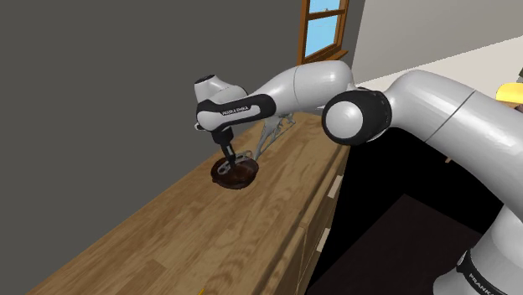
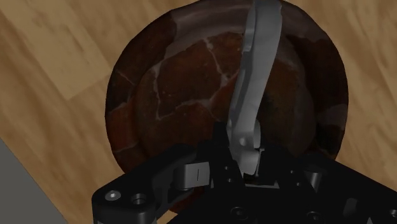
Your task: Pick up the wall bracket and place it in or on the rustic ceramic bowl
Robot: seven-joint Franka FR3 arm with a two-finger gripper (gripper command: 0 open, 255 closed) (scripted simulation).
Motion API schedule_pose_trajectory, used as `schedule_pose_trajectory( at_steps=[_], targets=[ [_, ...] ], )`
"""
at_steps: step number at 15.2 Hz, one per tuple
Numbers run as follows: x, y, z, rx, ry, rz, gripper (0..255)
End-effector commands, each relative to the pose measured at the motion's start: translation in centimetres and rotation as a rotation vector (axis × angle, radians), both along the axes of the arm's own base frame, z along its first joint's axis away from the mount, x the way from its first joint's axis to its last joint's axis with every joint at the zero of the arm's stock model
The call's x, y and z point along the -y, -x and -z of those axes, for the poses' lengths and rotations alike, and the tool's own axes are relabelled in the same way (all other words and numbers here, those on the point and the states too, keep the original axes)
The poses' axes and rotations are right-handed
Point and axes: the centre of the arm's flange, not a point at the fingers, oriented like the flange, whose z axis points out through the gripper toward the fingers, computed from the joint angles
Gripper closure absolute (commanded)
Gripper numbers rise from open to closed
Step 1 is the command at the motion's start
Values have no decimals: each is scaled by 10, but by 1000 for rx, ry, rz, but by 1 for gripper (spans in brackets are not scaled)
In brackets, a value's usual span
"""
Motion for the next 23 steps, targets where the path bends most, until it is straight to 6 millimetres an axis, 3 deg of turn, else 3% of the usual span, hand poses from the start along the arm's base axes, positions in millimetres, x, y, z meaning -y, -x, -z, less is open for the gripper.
schedule_pose_trajectory(
  at_steps=[1,7,8,13,17,23],
  targets=[
    [-1,0,5,1,0,0,255],
    [-1,0,5,1,0,0,255],
    [-1,0,5,1,0,0,0],
    [-1,0,5,1,0,0,0],
    [-9,-5,-44,1,0,0,0],
    [-9,-5,-44,1,0,0,0]
  ],
)
